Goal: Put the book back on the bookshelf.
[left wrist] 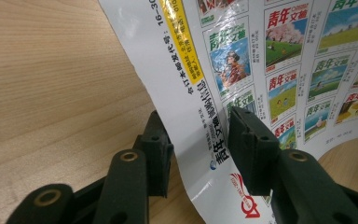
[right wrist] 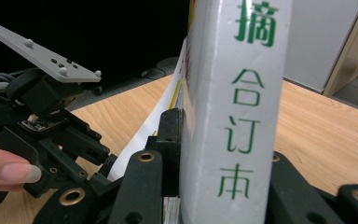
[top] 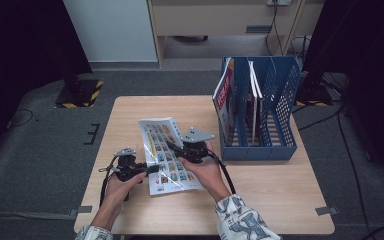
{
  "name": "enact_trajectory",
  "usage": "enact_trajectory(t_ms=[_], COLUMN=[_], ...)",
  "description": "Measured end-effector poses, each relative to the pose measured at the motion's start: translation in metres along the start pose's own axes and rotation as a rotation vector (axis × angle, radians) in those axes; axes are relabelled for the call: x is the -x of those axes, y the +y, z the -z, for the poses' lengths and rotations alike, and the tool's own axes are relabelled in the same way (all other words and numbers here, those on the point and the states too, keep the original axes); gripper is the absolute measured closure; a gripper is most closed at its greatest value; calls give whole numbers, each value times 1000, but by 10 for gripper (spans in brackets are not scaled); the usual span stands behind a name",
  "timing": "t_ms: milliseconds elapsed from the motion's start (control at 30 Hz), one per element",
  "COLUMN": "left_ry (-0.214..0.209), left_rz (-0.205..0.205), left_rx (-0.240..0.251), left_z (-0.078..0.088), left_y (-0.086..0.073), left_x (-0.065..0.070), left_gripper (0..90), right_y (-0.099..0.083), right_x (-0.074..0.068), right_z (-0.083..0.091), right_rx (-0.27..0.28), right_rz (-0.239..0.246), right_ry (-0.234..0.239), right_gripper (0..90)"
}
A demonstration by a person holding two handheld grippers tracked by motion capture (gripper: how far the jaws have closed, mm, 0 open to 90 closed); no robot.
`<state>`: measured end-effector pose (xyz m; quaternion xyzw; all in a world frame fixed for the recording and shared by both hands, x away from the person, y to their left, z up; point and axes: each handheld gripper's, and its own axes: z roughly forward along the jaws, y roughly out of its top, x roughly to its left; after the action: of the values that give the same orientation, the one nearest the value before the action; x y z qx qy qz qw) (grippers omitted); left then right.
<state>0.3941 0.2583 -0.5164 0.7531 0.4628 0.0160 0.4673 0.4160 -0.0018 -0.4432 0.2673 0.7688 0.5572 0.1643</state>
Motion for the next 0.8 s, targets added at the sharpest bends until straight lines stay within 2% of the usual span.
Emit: enact_trajectory(t_ms=[200, 267, 400, 433, 500, 800], left_ry=[23, 42, 68, 88, 105, 119], left_rz=[-27, -43, -70, -91, -107, -126], left_rx=[12, 32, 40, 49, 58, 56], left_z=[4, 7, 10, 11, 12, 13], left_y=[4, 5, 7, 9, 10, 11], left_x=[2, 3, 4, 6, 8, 10], left_gripper=[635, 648, 661, 662, 663, 667], right_y=[1, 3, 5, 6, 7, 7], right_x=[1, 1, 0, 0, 1, 2], right_z=[2, 3, 5, 6, 7, 9], right_rx=[12, 22, 26, 27, 27, 24], right_rz=[3, 8, 16, 19, 21, 21], right_ry=[7, 14, 18, 16, 15, 11], right_gripper=[733, 735, 733, 731, 729, 729])
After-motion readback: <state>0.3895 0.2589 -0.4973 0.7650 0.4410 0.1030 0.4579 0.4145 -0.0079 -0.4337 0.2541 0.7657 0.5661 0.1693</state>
